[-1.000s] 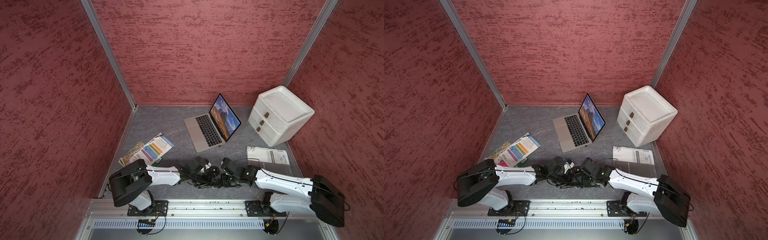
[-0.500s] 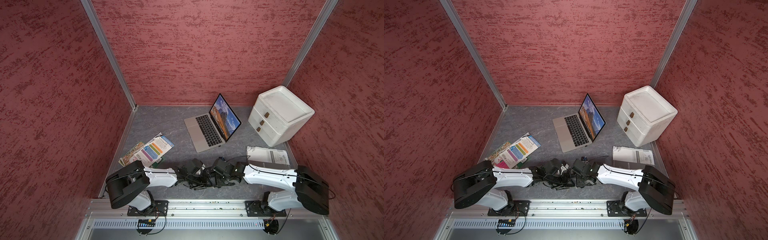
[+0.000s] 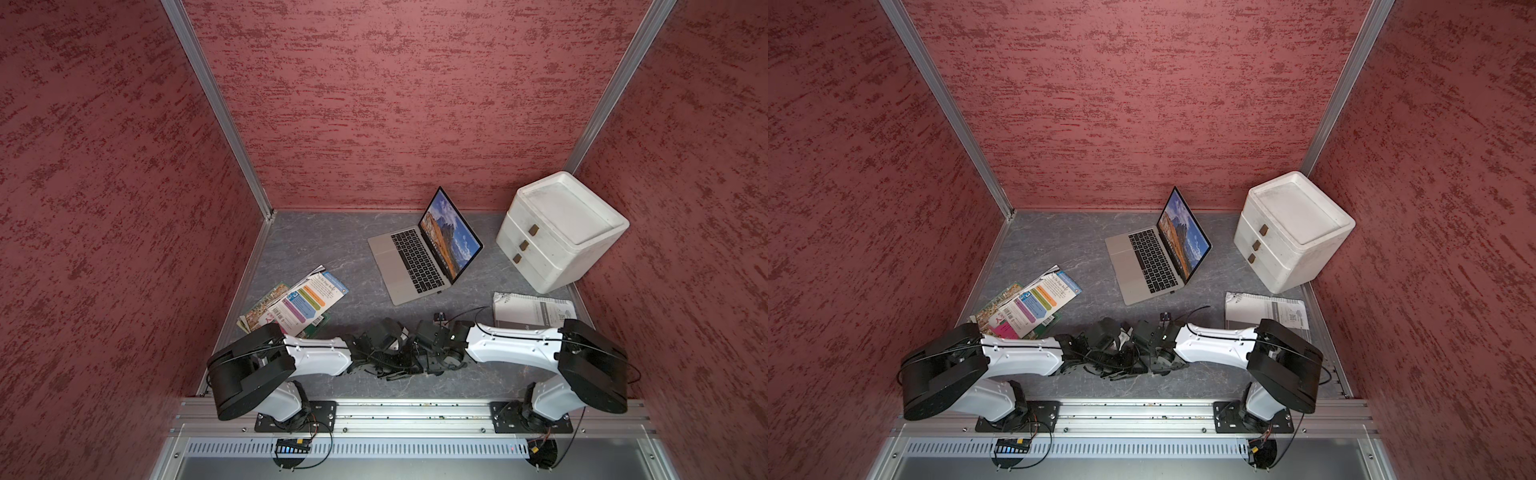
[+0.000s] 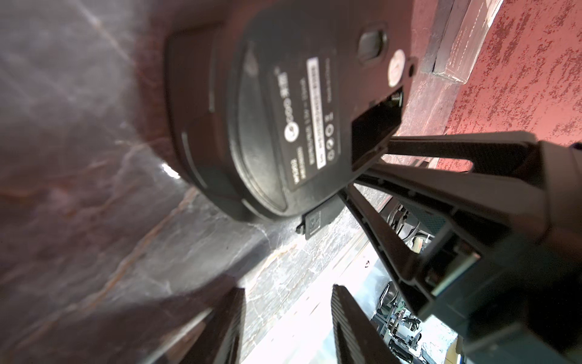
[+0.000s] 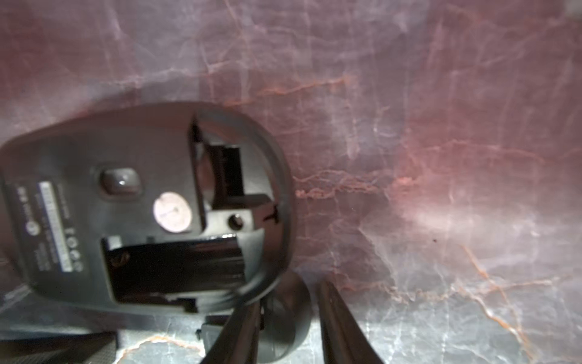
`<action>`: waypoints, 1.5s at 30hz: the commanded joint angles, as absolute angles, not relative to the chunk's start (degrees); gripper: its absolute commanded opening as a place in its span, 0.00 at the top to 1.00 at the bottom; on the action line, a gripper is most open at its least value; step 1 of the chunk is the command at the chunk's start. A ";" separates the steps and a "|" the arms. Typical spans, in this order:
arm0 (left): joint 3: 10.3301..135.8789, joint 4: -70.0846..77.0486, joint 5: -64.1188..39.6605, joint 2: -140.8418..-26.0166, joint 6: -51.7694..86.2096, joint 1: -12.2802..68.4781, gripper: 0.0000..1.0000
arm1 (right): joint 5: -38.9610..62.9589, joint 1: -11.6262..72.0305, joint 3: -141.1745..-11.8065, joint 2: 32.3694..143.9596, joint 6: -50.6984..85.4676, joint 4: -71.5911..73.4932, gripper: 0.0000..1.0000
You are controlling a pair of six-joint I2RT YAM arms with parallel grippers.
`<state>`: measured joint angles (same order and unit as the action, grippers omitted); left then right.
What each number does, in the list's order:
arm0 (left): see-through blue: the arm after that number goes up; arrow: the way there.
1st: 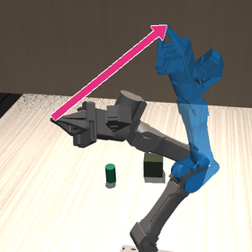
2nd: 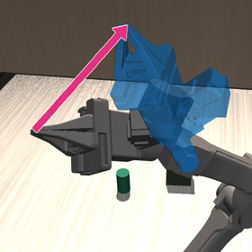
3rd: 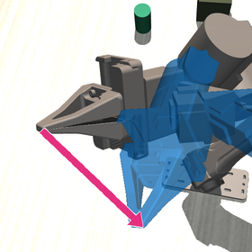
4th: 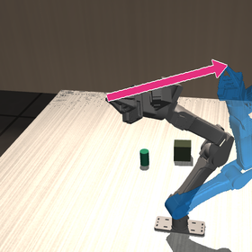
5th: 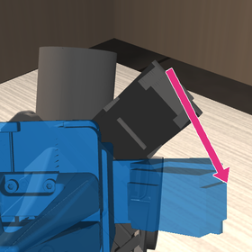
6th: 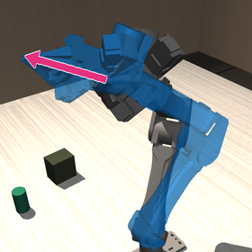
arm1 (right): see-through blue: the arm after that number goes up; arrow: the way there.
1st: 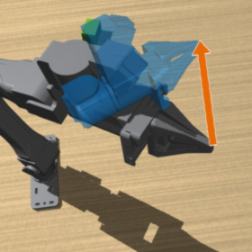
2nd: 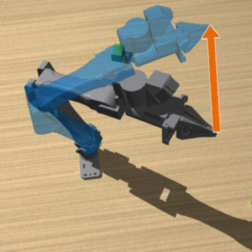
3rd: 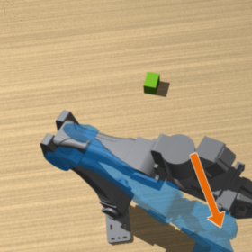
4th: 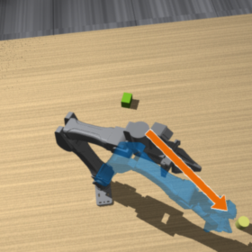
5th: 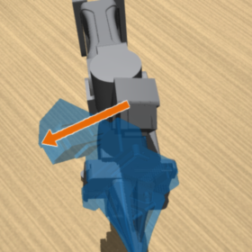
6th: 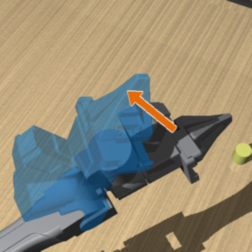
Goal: Insert the wireless mouse receiver into the laptop
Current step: Pick up the lid from the center of the board.
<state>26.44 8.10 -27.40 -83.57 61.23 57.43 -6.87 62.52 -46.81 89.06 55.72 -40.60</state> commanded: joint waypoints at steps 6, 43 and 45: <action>27.27 10.62 -29.37 -87.36 60.67 57.44 0.50 | -4.35 62.39 -43.17 88.39 56.32 -37.67 0.80; 30.10 22.36 -37.38 -96.83 64.01 53.53 0.98 | 0.06 62.05 -34.13 80.29 55.81 -29.23 0.81; 28.83 23.97 -37.52 -95.29 64.52 53.57 1.00 | -1.17 62.11 -34.22 77.77 55.18 -30.24 0.75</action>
